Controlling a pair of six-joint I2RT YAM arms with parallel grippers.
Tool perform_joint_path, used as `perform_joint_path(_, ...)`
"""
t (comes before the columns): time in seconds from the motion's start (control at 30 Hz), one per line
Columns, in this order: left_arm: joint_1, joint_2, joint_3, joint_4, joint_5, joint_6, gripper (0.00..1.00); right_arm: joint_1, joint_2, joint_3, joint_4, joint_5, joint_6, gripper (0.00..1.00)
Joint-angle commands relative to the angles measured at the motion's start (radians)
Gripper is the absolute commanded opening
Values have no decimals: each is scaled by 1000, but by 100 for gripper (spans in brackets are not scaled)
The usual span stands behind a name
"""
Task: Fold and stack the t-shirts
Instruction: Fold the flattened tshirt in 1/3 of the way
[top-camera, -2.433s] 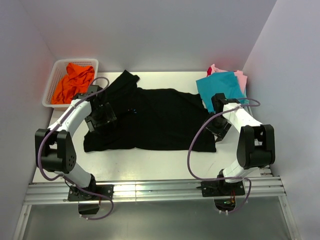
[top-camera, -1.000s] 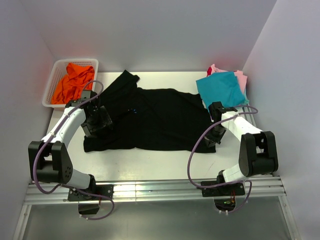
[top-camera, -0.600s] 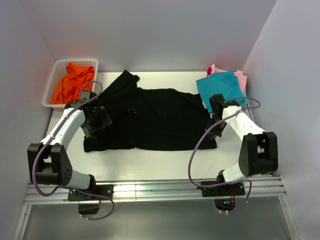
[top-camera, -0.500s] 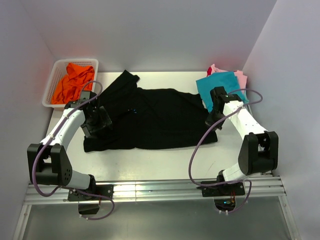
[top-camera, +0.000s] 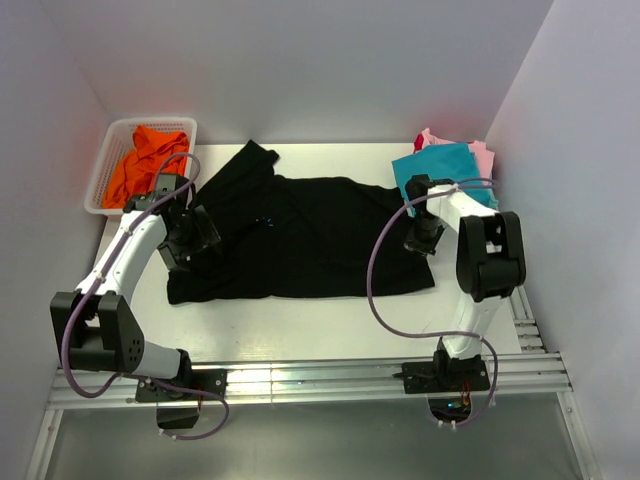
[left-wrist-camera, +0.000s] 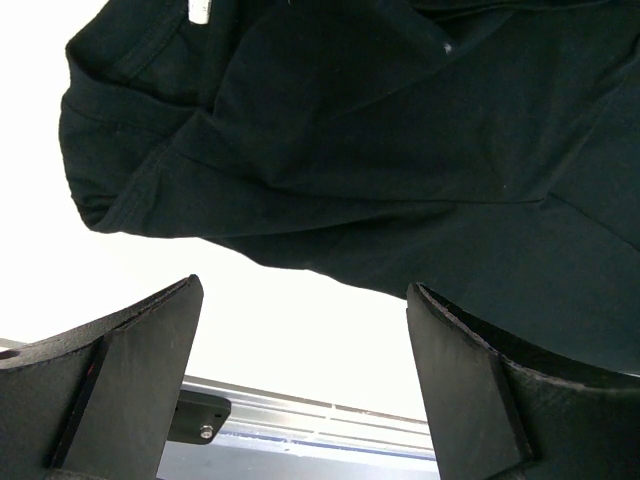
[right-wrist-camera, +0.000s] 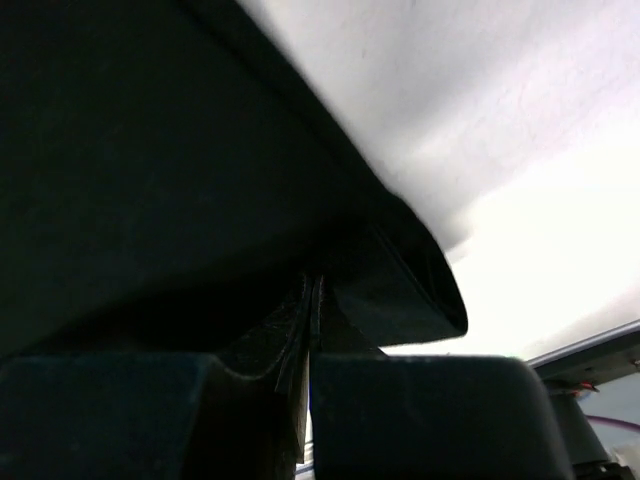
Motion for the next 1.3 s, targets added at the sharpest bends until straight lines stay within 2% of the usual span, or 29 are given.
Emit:
perform_joint_path(0.0, 6, -50, 46, -37, -28, 6, 89, 4, 50, 85, 18, 73, -12, 0)
perform_joint_path(0.03, 8, -54, 49, -45, -31, 5, 89, 4, 76, 98, 18, 84, -17, 17)
perform_joint_path(0.1, 8, -62, 47, -53, -40, 3, 89, 4, 91, 140, 13, 107, -25, 35)
perform_joint_path(0.13, 8, -74, 47, -56, -46, 2, 89, 2, 99, 156, 9, 121, -28, 60)
perform_joint_path(0.2, 8, -91, 49, -69, -60, -6, 89, -1, 101, 208, 3, 138, -46, 88)
perform_joint_path(0.23, 8, -111, 49, -73, -64, -10, 89, -1, 98, 229, -17, 147, -52, 95)
perform_joint_path(0.3, 8, -133, 53, -96, -89, -32, 90, -1, 78, 286, -49, 182, -60, 98)
perform_joint_path(0.43, 9, -237, -3, -126, -95, -108, 90, -1, -104, 267, -100, 169, -49, 99)
perform_joint_path(0.57, 8, -321, -185, -79, -34, -174, 88, 2, -318, 75, -70, 28, -16, 100)
perform_joint_path(0.63, 8, -340, -304, -31, 12, -201, 88, 8, -422, -90, -25, -84, -5, 100)
perform_joint_path(0.67, 8, -344, -339, -14, 17, -208, 88, 8, -453, -202, -7, -126, 3, 100)
perform_joint_path(0.8, 8, -335, -440, 41, 29, -242, 86, 24, -550, -405, 88, -215, 11, 99)
perform_joint_path(0.97, 8, -237, -413, 85, -9, -274, 85, 25, -505, -471, 177, -229, 3, 99)
perform_joint_path(1.27, 9, -6, -230, 62, -132, -343, 86, 19, -217, -323, 234, -197, -17, 99)
